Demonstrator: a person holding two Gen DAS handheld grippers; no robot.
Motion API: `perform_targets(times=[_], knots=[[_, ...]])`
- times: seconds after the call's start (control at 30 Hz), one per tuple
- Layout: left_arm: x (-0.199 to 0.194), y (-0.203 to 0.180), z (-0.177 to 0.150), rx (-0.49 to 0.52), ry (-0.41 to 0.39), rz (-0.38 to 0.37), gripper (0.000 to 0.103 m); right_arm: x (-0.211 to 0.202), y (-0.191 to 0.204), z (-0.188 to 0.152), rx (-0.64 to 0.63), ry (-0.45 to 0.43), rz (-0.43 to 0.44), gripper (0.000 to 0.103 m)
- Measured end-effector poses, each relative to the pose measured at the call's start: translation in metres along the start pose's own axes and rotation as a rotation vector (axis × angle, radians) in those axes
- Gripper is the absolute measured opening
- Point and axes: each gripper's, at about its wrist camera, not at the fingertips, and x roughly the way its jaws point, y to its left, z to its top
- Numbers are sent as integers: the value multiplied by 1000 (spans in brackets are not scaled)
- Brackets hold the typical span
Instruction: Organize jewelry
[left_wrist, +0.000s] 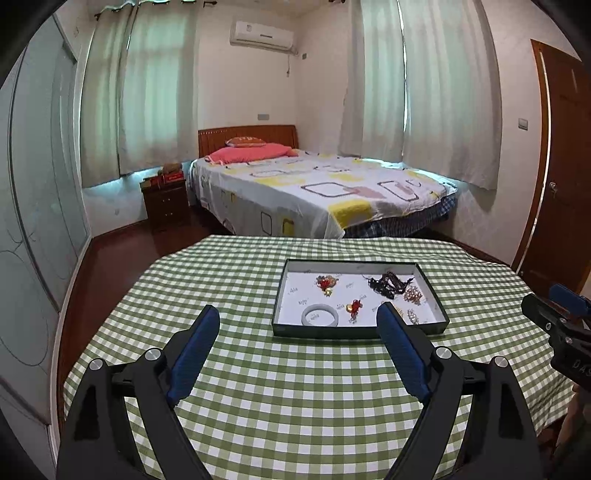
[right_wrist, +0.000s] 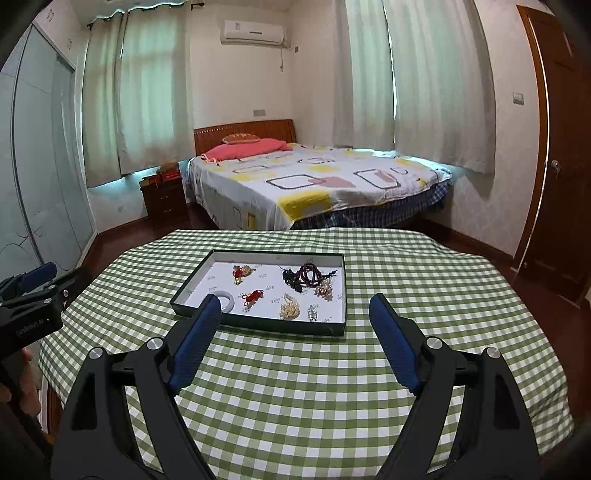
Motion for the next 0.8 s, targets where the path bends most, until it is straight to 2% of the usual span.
perform_targets(times=[0.4, 0.8], knots=[[-20, 5, 4, -13, -45, -2, 84, -23, 7, 5, -24, -42, 1, 81], [-26, 5, 3, -14, -52, -10, 84, -28, 8, 4, -28, -49, 2, 81]])
